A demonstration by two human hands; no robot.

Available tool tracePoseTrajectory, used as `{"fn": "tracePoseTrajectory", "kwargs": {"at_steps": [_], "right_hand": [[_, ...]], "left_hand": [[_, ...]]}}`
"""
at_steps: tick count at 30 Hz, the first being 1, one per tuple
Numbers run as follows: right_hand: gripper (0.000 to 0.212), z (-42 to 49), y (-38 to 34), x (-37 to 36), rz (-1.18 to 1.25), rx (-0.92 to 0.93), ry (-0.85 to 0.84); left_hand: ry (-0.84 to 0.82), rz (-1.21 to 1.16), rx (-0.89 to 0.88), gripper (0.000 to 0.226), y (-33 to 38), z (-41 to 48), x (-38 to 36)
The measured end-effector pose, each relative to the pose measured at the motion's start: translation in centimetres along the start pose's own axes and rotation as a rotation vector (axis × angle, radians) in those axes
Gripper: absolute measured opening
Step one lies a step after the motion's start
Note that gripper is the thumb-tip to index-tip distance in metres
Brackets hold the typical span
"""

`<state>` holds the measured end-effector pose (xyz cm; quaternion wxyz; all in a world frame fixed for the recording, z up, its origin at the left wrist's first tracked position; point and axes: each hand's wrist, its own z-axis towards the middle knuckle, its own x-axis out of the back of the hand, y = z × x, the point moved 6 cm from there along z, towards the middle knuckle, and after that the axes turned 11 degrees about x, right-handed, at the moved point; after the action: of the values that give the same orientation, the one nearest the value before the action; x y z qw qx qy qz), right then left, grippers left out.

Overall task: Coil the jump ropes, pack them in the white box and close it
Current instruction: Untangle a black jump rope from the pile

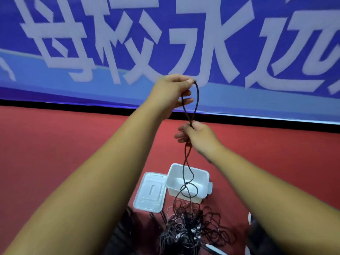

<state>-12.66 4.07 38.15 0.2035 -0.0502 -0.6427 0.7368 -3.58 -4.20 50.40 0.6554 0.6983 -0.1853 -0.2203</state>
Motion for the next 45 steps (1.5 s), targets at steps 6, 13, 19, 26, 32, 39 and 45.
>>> {"fn": "tracePoseTrajectory", "kwargs": {"at_steps": [6,13,19,26,32,39,45], "right_hand": [[0.032,1.8,-7.9,1.9,-0.137,0.072,0.005],[0.031,2.4,-18.8,6.3,0.022,0.171,0.164],[0.027,3.3,-23.7,8.8,0.297,0.147,0.291],[0.024,4.9,-25.2,11.7,0.646,0.136,0.443],[0.03,4.4,-21.4,13.9,0.841,0.051,0.586],[0.06,4.6,-9.0,14.5,0.424,-0.28,0.513],[0.098,0.6,2.3,9.4,0.293,-0.649,0.167]], "left_hand": [[0.111,0.017,-0.085,0.024,3.3,-0.1,2.6],[-0.058,0.027,0.112,0.079,0.4,-0.7,1.3],[-0.291,0.07,0.16,0.076,-2.4,-2.8,-3.5],[-0.341,0.179,-0.055,0.042,-3.1,-3.9,-5.9],[-0.381,0.412,0.004,0.021,-6.3,-3.3,-5.6],[-0.328,0.194,0.13,0.024,-4.9,-2.9,-5.2],[-0.179,-0.108,0.302,0.023,-4.9,-1.0,-4.9]]}}
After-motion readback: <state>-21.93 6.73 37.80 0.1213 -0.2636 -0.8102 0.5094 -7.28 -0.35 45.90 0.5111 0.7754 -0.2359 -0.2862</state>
